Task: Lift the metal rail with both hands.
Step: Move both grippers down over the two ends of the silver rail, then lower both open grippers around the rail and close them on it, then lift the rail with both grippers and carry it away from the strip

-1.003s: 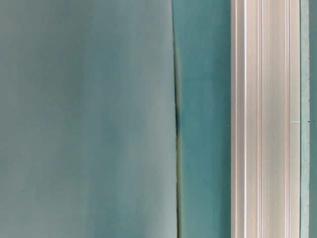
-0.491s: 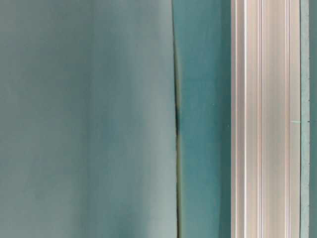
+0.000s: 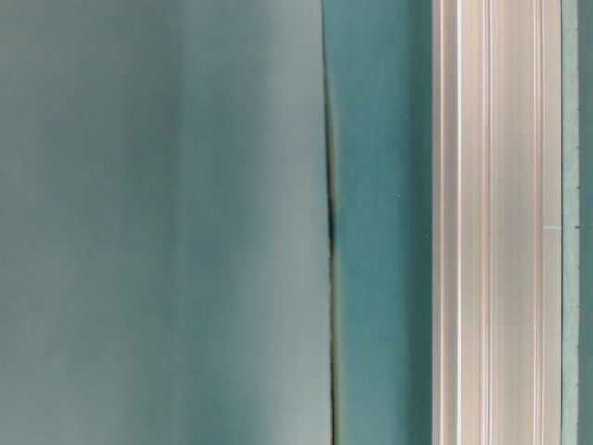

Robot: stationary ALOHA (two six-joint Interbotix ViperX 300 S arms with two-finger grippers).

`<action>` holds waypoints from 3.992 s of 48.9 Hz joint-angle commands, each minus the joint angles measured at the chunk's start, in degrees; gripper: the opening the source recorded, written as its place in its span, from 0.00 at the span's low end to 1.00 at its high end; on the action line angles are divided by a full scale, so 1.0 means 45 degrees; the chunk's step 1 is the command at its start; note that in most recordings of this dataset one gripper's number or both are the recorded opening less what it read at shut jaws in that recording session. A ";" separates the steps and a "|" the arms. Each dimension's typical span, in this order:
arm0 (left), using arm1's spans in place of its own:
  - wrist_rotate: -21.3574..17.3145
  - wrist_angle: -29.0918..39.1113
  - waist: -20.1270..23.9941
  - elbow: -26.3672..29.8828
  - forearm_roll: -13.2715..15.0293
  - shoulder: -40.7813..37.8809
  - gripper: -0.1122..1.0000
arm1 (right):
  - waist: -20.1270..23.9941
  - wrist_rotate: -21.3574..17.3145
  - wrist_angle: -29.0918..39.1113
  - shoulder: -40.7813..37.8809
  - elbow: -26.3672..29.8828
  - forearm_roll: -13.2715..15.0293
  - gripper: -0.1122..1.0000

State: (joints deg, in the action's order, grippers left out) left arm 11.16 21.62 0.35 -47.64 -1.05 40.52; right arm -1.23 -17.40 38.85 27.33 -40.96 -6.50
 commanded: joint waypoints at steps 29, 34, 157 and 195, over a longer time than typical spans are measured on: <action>-0.2344 0.5840 -0.0059 0.3145 -0.0137 -0.4141 0.09 | 0.0098 0.3262 0.4043 -0.3633 0.3145 0.0176 0.10; -0.2422 0.5957 -0.0059 0.3477 -0.0137 -0.4531 0.09 | 0.0098 0.3984 0.4238 -0.3770 0.3184 0.0234 0.10; -0.2285 0.0117 0.0000 0.0977 -0.0137 -0.8711 0.96 | 0.0254 0.3496 -0.1719 -0.6563 0.0313 0.0566 0.96; -0.1406 -0.0332 0.0000 0.0938 -0.0137 -0.9180 0.43 | 0.0430 0.3555 -0.1562 -0.6914 0.0605 0.0547 0.45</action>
State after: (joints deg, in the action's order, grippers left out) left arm 4.66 20.57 0.00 -43.86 -1.49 -1.32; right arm 0.35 -1.32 31.99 -3.25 -38.94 -3.87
